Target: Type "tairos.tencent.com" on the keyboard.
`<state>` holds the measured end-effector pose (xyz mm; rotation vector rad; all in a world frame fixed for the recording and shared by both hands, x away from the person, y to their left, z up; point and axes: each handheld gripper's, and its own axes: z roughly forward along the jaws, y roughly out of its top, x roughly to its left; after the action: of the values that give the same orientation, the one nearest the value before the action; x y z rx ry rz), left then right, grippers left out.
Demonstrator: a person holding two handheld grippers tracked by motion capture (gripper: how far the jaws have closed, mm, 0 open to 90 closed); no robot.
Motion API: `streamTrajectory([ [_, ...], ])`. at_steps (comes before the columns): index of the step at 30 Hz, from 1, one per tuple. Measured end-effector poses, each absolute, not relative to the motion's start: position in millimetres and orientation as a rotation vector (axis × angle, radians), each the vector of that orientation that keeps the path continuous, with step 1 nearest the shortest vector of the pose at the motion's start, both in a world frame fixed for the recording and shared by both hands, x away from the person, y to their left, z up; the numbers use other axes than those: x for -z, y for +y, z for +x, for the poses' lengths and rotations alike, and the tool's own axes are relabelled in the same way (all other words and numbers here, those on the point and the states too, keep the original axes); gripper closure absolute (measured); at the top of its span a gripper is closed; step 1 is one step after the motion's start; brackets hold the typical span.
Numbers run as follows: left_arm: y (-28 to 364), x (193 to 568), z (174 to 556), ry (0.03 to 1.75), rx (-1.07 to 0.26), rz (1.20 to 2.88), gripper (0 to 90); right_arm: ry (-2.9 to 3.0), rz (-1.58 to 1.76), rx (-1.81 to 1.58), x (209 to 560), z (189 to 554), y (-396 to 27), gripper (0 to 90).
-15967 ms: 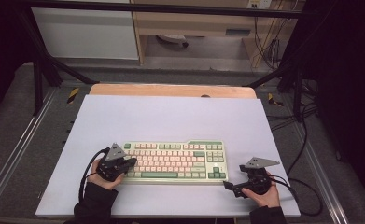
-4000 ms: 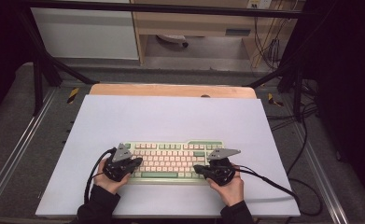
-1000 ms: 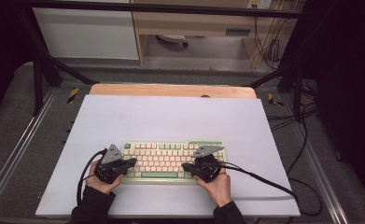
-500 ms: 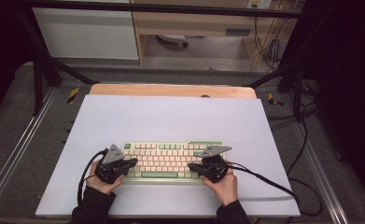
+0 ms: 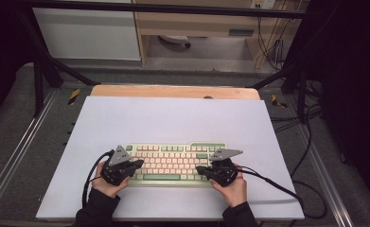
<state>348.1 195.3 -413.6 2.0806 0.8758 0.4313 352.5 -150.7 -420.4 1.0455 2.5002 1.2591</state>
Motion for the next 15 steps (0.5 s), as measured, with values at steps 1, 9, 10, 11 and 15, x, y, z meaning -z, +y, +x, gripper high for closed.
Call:
streamTrajectory([
  [1,195,413,348,0.877,-0.431,2.081,89.9,2.499,1.044,-1.260,420,352,-151,90.0],
  [9,185,413,351,0.874,-0.423,2.088,89.9,2.497,1.050,-1.260,421,351,-154,90.0],
  [10,184,412,352,0.874,-0.423,2.089,89.9,2.498,1.047,-1.261,421,351,-154,90.0],
  [11,183,412,353,0.872,-0.424,2.089,89.9,2.498,1.047,-1.262,420,351,-154,90.0],
  [15,179,410,355,0.870,-0.428,2.089,89.9,2.496,1.049,-1.263,420,350,-155,90.0],
])
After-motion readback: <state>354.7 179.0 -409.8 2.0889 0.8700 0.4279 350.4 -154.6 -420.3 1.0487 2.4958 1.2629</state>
